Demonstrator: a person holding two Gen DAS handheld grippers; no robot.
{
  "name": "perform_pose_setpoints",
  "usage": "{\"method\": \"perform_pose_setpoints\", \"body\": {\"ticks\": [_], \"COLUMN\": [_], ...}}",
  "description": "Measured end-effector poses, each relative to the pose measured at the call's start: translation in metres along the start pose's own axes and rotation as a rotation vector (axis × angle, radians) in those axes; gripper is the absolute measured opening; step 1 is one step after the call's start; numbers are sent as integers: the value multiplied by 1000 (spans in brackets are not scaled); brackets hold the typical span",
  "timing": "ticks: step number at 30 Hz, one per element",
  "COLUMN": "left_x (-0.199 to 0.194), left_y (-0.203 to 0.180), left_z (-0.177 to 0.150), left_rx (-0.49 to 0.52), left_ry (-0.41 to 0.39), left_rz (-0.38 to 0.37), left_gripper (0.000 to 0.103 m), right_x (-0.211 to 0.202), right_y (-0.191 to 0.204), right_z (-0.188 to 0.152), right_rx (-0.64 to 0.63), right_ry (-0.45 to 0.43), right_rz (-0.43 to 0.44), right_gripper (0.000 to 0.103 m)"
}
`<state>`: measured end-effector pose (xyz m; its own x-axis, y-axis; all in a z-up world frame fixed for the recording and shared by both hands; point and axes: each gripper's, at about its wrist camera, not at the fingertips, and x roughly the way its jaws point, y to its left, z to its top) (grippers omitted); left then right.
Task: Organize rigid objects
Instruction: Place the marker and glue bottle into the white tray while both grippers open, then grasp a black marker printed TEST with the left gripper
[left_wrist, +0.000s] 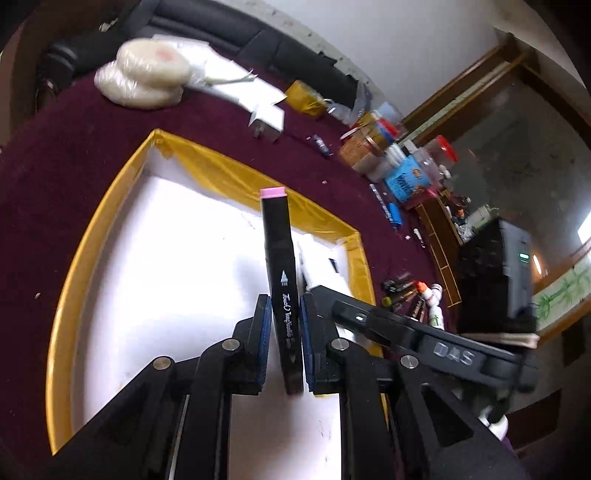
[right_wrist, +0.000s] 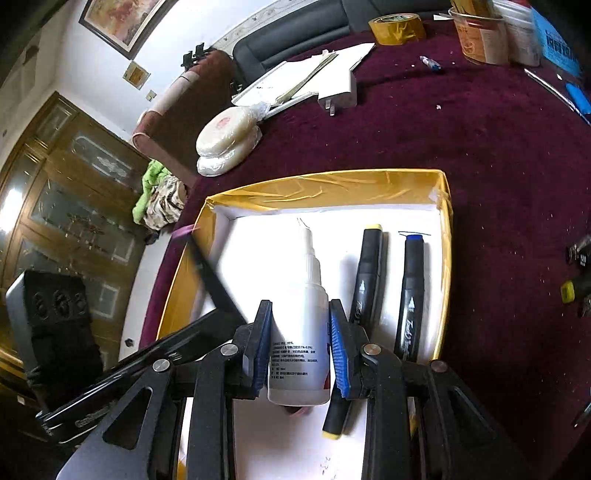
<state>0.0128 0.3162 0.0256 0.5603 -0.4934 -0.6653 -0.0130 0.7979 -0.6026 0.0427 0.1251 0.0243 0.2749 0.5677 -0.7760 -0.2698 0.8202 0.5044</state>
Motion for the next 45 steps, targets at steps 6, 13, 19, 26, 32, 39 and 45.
{"method": "perform_pose_setpoints", "body": {"ticks": [6, 13, 19, 26, 32, 39, 45], "left_x": [4, -33, -39, -24, -16, -18, -16], "left_y": [-2, -34, -82, -144, -176, -189, -183], "left_z": [-3, -17, -40, -68, -86, -100, -102], "left_rx": [-16, 44, 86, 157, 185, 247, 254], "left_ry": [-6, -100, -98, 7, 69, 103, 91], "left_rz": [13, 32, -96, -222, -299, -256, -243], "left_gripper": [14, 40, 42, 42, 42, 42, 42], "right_x": [-10, -77, -134, -178, -213, -254, -269], "right_y": [-3, -13, -68, -117, -146, -175, -188], "right_z": [4, -5, -29, -59, -71, -83, -92], "right_rx": [-17, -92, -9, 107, 161, 237, 289], "right_ry": [-29, -179, -293, -370, -439, -533, -563], "right_rz": [-43, -66, -123, -147, -201, -246, -250], "right_gripper": [33, 44, 50, 50, 50, 50, 50]}}
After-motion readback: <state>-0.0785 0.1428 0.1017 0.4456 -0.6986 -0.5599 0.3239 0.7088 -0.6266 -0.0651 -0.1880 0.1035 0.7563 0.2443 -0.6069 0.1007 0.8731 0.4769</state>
